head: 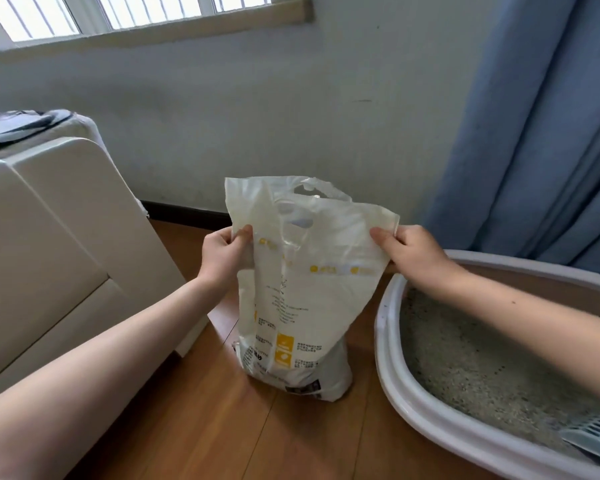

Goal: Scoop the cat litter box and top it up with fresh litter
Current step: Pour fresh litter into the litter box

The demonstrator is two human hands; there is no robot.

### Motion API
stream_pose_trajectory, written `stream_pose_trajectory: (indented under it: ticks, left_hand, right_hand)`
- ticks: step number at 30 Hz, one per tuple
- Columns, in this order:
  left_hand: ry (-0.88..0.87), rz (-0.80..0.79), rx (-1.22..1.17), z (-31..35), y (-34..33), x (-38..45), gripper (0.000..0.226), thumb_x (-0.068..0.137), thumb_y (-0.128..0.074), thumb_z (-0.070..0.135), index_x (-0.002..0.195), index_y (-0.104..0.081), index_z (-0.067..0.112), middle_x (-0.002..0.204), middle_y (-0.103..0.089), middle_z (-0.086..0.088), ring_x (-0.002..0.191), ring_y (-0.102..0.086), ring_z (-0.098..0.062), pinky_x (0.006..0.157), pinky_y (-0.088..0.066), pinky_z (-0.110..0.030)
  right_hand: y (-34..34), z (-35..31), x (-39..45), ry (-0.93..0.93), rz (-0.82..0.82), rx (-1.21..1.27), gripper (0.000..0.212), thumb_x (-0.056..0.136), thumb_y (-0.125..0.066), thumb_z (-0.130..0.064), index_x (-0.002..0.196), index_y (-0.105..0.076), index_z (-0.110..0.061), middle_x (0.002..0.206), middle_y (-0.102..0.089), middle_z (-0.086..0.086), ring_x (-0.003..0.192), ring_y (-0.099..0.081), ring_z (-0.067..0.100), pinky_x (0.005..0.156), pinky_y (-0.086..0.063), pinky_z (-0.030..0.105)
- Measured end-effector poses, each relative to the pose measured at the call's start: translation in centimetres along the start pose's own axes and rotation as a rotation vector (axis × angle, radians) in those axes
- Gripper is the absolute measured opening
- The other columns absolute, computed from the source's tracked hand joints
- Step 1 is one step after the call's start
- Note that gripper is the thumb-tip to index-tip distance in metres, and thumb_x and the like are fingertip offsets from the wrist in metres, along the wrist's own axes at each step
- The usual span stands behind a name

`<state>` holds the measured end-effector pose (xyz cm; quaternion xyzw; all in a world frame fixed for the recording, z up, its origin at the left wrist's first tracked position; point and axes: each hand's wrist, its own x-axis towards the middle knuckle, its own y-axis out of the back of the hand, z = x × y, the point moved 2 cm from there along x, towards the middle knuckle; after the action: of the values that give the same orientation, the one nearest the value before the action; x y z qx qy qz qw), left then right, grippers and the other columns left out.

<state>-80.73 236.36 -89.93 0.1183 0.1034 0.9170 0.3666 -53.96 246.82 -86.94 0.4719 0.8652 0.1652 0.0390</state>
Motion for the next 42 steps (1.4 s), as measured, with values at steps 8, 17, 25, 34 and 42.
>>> stream_pose_trajectory:
  ticks: [8,17,25,34,42]
  left_hand:
    - [0.050,0.157,-0.027,-0.3,2.1,0.0,0.037,0.095,-0.058,0.026,0.077,-0.063,-0.007,0.073,-0.062,-0.012,0.067,-0.056,-0.020,0.064,-0.045,-0.031]
    - [0.104,0.146,-0.140,-1.5,3.4,-2.1,0.029,0.097,-0.059,0.025,0.079,-0.066,0.004,0.081,-0.069,-0.013,0.072,-0.064,-0.023,0.068,-0.051,-0.033]
    - [0.117,-0.046,-0.148,-1.8,3.3,-1.6,0.027,0.095,-0.061,0.029,0.085,-0.070,0.005,0.078,-0.075,-0.004,0.072,-0.071,-0.019,0.064,-0.057,-0.029]
    - [0.079,-0.215,-0.170,0.8,1.9,-0.6,0.027,0.095,-0.058,0.036,0.098,-0.073,0.013,0.091,-0.076,-0.002,0.084,-0.072,-0.019,0.067,-0.057,-0.030]
    - [0.005,0.012,-0.036,1.5,2.8,-0.5,0.048,0.095,-0.058,0.034,0.078,-0.066,-0.010,0.072,-0.065,-0.009,0.068,-0.059,-0.021,0.065,-0.045,-0.032]
  right_hand:
    - [-1.8,-2.7,-0.5,0.241,0.191,-0.271,0.046,0.098,-0.051,-0.023,0.056,-0.043,-0.008,0.050,-0.042,0.002,0.048,-0.039,0.015,0.052,-0.029,0.031]
    - [-3.0,-3.2,1.5,0.301,0.416,-0.246,0.050,0.100,-0.047,-0.023,0.052,-0.034,-0.018,0.049,-0.037,-0.006,0.048,-0.036,0.012,0.048,-0.023,0.028]
    - [-0.9,0.7,3.2,0.135,0.423,-0.146,0.049,0.101,-0.045,-0.029,0.062,-0.049,0.000,0.057,-0.049,0.010,0.060,-0.047,0.024,0.056,-0.032,0.033]
    - [-2.6,1.1,2.5,-0.021,0.081,0.239,0.023,0.093,-0.059,-0.026,0.081,-0.066,-0.008,0.068,-0.071,-0.006,0.065,-0.067,0.004,0.060,-0.054,0.022]
    - [-1.7,-0.5,1.7,0.008,0.320,0.005,0.038,0.095,-0.056,-0.026,0.080,-0.068,0.006,0.086,-0.071,0.021,0.085,-0.069,0.032,0.080,-0.054,0.053]
